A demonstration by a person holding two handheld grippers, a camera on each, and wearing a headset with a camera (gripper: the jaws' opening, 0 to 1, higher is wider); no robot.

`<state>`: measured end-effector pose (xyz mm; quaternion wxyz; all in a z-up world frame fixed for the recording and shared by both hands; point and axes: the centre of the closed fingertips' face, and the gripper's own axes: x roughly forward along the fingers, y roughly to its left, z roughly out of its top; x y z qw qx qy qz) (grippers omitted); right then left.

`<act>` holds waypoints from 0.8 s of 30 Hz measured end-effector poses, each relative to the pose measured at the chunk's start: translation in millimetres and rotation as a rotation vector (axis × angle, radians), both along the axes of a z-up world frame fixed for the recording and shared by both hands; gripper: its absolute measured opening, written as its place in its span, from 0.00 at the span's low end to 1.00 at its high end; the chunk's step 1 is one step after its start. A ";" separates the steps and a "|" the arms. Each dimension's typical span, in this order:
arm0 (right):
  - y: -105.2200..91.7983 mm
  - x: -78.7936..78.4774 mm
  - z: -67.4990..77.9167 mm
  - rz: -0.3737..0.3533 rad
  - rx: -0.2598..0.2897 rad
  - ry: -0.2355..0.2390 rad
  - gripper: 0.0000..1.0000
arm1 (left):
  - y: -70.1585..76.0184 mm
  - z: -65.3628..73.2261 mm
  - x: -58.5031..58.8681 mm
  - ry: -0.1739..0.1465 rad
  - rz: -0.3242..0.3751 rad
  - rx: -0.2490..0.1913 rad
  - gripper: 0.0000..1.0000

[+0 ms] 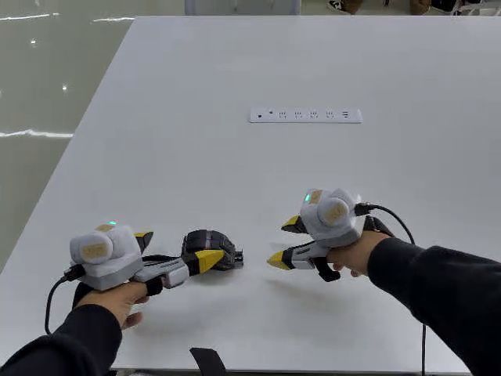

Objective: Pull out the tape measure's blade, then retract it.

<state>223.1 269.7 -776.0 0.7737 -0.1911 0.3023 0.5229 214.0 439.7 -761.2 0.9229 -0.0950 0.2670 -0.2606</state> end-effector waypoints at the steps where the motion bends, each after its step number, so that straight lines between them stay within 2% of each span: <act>1: -9.6 -0.4 2.8 -0.013 0.000 -0.012 0.46 | 0.3 2.1 -4.9 -0.012 -0.030 0.013 1.00; 2: -15.8 -1.7 5.4 -0.020 -0.003 -0.022 0.48 | 1.3 2.5 -8.6 -0.016 -0.046 0.030 1.00; 4: -30.6 -5.9 14.6 -0.042 0.007 -0.055 0.51 | 1.1 -1.2 -22.0 0.004 -0.102 0.054 1.00; 7: -49.0 -15.8 25.7 -0.090 0.039 -0.074 0.54 | 6.9 -3.2 -31.6 -0.007 -0.123 0.080 1.00; 8: -54.5 -19.5 27.0 -0.097 0.041 -0.077 0.56 | 9.8 -4.5 -34.0 0.000 -0.124 0.086 1.00; 12: -79.7 -32.8 31.6 -0.136 0.043 -0.101 0.60 | 18.2 1.8 -42.6 0.011 -0.136 0.075 1.00; 13: -85.5 -36.1 37.1 -0.149 0.066 -0.117 0.61 | 14.9 8.5 -47.1 0.002 -0.171 0.057 1.00; 15: -94.0 -40.8 40.5 -0.167 0.072 -0.117 0.64 | 16.4 13.3 -48.1 -0.018 -0.202 0.066 1.00; 17: -105.4 -44.8 43.7 -0.186 0.073 -0.131 0.68 | 18.4 18.8 -51.0 -0.015 -0.223 0.086 1.00; 20: -120.1 -49.8 44.8 -0.216 0.073 -0.131 0.73 | 26.8 25.9 -49.0 -0.037 -0.209 0.110 1.00; 21: -126.6 -52.0 43.6 -0.225 0.070 -0.130 0.74 | 30.7 29.0 -47.7 -0.057 -0.197 0.112 1.00; 24: -142.3 -57.6 37.3 -0.250 0.061 -0.118 0.79 | 38.5 27.9 -48.3 -0.070 -0.181 0.121 1.00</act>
